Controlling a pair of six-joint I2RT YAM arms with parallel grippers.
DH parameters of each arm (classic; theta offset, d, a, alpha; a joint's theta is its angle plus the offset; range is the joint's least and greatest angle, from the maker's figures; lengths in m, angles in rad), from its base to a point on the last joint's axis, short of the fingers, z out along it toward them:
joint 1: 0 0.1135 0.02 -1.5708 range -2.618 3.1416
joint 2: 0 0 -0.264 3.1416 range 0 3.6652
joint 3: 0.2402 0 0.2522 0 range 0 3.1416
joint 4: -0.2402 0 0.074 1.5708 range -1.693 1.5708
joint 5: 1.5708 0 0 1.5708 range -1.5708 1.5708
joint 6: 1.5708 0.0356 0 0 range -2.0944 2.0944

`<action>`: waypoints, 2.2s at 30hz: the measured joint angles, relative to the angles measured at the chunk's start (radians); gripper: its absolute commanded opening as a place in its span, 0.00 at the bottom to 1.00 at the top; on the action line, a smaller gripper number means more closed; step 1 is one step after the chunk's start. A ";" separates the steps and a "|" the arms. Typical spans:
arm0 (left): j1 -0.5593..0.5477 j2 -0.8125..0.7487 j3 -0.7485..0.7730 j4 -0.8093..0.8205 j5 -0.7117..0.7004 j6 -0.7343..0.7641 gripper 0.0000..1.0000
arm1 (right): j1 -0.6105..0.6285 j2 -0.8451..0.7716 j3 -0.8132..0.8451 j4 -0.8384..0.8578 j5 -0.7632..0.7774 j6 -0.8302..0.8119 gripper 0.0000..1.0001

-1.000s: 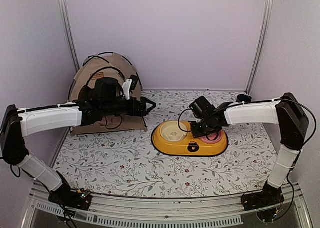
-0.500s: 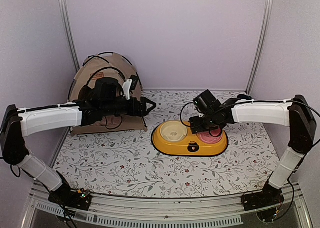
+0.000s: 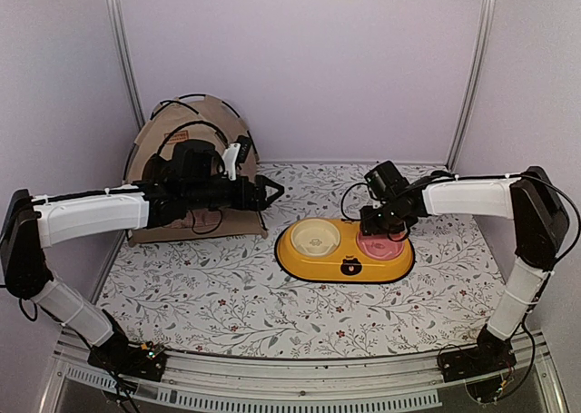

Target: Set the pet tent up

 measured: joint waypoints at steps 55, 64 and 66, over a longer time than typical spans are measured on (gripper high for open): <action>0.080 -0.396 -0.480 0.086 -0.480 -0.025 0.99 | -0.075 -0.869 -0.785 0.552 0.305 -0.068 0.99; 0.124 -0.395 -0.610 0.322 -0.559 0.140 0.99 | -0.427 -0.790 -0.835 0.802 0.133 -0.219 0.99; 0.142 -0.392 -0.629 0.364 -0.568 0.167 0.99 | -0.527 -0.732 -0.837 0.865 0.076 -0.230 0.99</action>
